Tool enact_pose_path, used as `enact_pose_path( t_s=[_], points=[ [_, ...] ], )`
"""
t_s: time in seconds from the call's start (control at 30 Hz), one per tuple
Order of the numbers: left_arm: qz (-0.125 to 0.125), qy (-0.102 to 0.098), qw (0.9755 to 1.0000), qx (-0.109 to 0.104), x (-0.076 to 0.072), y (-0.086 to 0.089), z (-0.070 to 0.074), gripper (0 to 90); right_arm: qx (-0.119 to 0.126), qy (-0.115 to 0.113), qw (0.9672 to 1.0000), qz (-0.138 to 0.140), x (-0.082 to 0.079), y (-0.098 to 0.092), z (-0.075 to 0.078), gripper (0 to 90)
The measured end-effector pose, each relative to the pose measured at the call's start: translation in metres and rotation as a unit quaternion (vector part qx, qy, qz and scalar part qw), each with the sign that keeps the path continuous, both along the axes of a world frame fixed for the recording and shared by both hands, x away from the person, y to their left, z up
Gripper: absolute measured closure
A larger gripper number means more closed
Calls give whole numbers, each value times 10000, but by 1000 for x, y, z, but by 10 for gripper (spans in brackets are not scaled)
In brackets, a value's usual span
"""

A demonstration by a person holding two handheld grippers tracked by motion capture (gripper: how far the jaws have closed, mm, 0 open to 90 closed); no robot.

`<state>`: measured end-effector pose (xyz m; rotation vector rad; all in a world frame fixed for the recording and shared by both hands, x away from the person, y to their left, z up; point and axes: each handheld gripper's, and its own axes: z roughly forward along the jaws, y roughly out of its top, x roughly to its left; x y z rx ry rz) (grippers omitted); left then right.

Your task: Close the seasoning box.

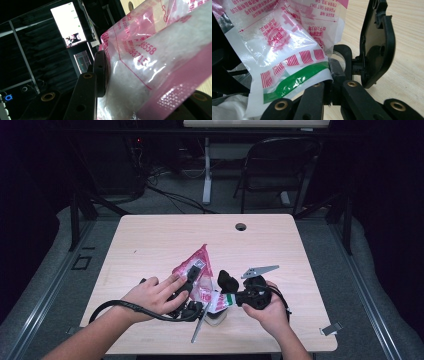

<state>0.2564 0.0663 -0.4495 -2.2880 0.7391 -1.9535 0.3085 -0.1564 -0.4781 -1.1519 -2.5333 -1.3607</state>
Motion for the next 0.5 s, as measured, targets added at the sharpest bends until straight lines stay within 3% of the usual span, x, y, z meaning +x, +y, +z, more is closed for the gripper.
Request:
enact_pose_path(
  t_s=[0.5],
  points=[
    [6, -31, 10000, 71, 0, 0, -2, 758, -37, 17, 10000, -20, 0, 1, -2, 900]
  ],
)
